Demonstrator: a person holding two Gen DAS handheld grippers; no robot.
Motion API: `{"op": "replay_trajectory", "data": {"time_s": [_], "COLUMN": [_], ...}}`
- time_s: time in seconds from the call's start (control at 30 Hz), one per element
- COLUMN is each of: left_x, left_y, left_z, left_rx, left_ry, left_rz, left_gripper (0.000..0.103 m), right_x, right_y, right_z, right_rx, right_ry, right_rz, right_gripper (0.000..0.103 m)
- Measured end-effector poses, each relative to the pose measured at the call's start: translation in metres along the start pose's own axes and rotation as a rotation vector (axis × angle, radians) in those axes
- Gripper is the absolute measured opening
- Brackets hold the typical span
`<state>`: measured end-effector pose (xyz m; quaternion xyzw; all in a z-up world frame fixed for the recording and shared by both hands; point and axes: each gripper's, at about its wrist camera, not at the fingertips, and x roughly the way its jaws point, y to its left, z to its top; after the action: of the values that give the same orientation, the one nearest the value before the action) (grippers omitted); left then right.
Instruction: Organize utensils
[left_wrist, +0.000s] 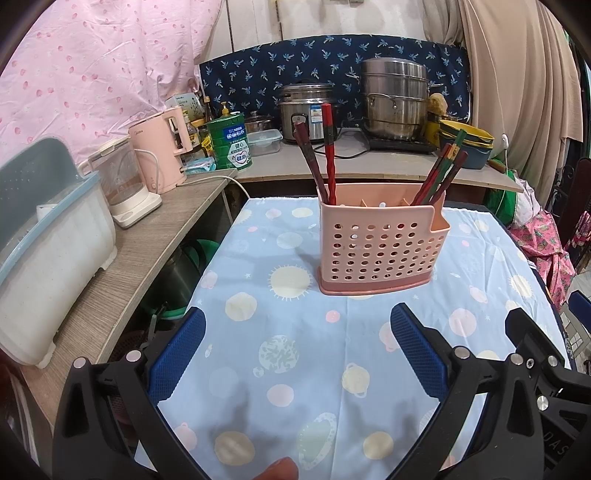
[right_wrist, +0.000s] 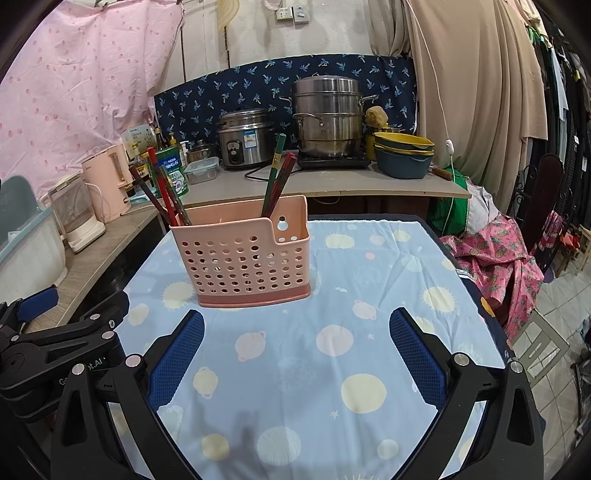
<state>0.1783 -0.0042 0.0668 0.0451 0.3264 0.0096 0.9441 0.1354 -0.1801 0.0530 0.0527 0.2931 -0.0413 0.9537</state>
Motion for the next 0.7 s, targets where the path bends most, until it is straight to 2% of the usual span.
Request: {"op": "replay_trajectory", "data": {"time_s": [0.7], "left_x": [0.0062], "left_y": [-0.0017], "left_z": [0.0065], "left_rx": [0.015], "left_ry": [-0.005], "left_rz": [0.012], "left_gripper": [0.096], "right_x": [0.0061], "right_y": [-0.0012], "right_z": [0.0064], "right_rx": [0.000], "right_ry": [0.013], "right_rz": [-0.011], "right_gripper": [0.097]}}
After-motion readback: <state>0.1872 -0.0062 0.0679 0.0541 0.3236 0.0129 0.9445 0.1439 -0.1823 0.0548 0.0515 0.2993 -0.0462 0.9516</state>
